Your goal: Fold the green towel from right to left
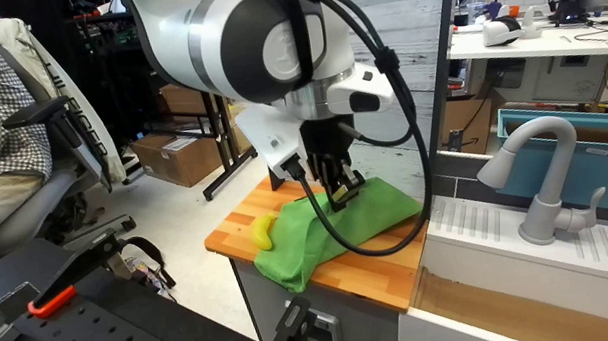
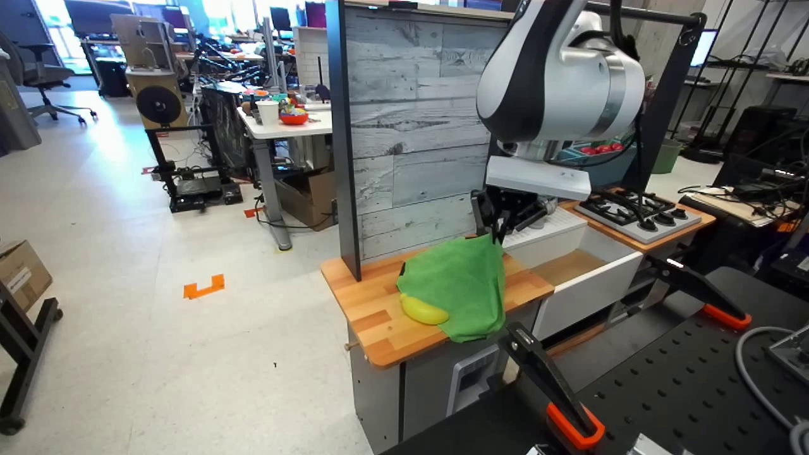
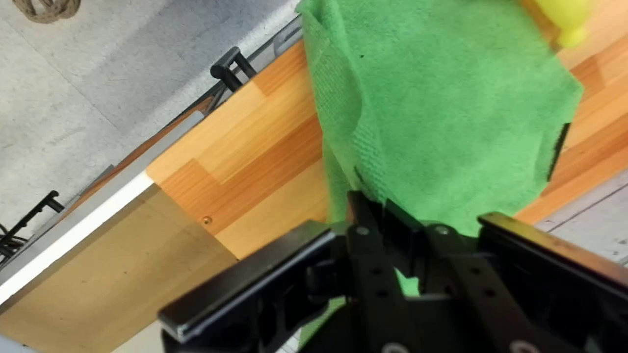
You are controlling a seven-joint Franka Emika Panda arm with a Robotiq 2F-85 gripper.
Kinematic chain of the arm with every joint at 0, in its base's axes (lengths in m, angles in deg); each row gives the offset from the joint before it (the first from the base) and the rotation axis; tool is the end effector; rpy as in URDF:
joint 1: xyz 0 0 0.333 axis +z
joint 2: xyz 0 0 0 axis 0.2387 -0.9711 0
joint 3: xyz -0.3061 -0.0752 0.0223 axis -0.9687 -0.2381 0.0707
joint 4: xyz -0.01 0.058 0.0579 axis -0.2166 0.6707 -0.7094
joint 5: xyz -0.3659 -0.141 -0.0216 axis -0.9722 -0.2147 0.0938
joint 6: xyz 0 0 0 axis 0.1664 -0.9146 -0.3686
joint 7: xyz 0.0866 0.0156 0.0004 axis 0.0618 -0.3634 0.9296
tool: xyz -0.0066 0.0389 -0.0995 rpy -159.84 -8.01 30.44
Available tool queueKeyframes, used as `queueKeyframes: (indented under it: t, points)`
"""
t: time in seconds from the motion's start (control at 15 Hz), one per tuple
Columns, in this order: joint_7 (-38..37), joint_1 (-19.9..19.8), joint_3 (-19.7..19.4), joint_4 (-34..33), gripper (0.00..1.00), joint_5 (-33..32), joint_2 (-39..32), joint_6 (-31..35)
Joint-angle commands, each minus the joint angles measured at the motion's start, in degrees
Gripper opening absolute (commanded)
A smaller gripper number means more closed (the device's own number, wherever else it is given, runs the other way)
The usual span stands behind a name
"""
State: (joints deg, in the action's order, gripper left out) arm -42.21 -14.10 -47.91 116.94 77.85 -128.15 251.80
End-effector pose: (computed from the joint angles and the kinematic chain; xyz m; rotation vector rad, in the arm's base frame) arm 0.5741 -0.0415 0.0799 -2.9696 0.8799 -0.1807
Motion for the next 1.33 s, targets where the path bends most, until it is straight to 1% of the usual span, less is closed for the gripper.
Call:
queueKeyframes:
  t: [0.0,0.27,0.53,0.87,1.27]
  points:
    - [0.34,1.63,1.59,-0.52,0.02,1.81,0.97,0.23]
    - [0.11,2.36,2.91,-5.04,0.02,2.0,-1.57,-1.89]
    - [-0.05,1.83,3.96,-11.29,0.02,3.13,-5.45,-3.66]
    - [-0.49,2.27,4.24,-20.06,0.02,4.53,-12.53,-5.76]
    - [-0.86,2.62,4.56,-28.17,0.02,4.68,-20.78,-7.81]
